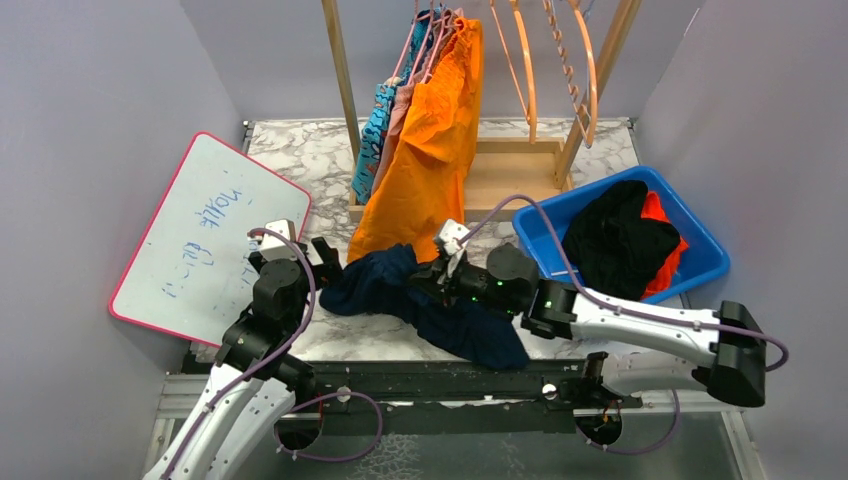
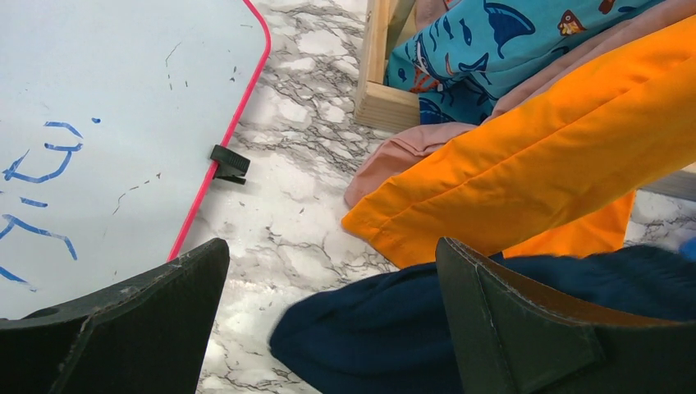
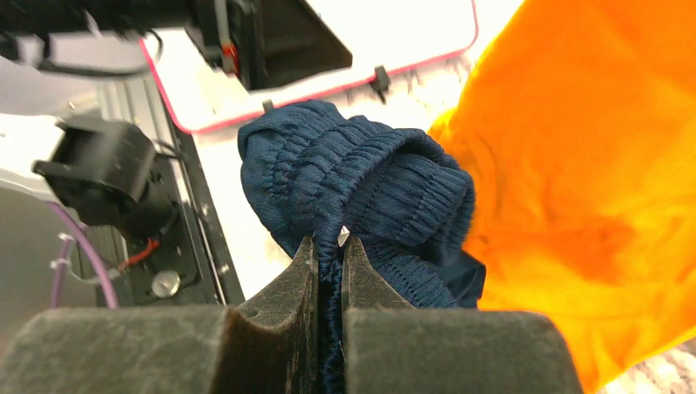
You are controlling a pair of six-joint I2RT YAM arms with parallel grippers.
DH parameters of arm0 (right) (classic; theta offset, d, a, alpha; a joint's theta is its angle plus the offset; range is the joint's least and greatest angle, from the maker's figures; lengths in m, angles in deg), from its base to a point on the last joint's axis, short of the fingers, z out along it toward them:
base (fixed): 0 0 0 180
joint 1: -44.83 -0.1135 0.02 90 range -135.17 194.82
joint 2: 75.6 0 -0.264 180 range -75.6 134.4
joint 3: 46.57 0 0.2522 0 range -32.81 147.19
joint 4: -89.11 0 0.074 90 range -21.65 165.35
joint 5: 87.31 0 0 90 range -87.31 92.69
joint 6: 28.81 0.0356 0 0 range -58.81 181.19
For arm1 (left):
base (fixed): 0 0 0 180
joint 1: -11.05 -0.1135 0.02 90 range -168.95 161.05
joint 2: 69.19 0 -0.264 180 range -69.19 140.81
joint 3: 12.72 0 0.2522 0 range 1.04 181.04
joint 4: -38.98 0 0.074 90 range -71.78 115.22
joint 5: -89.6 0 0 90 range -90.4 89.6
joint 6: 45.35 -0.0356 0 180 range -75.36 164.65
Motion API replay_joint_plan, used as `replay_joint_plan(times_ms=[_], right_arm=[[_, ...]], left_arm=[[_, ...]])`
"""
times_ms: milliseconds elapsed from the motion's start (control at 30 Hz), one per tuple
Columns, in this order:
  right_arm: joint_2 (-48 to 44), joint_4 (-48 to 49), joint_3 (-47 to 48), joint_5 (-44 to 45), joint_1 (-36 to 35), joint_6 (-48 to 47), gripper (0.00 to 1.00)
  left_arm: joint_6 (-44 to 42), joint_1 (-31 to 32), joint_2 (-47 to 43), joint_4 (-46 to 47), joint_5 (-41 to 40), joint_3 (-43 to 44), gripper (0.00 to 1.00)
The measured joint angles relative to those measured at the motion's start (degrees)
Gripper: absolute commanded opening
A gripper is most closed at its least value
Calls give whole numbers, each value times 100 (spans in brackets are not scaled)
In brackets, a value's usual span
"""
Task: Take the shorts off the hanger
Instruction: Pick up the shorts at the center of the board.
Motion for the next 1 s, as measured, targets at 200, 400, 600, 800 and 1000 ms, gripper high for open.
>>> replay_joint_plan(times_ms=[200,400,600,800,1000], right_arm=[[-850,227,-70,-4,0,-24,1],[-1460,673,-81,-164,0,116,1],[-2459,361,-560,4,0,629,1],[-3519,-1803,-1029,1921,-31,1875,1],[-3176,-3534,-929,2500,-20,2382,19]], left_arm=[[-2,0,-33,2,0,2,99],[-2,0,-61,2,0,0,99],[-2,0,-66,2,0,0,99],[-7,0,-44,7,26,0,99],[-13,0,133,11,81,0,99]])
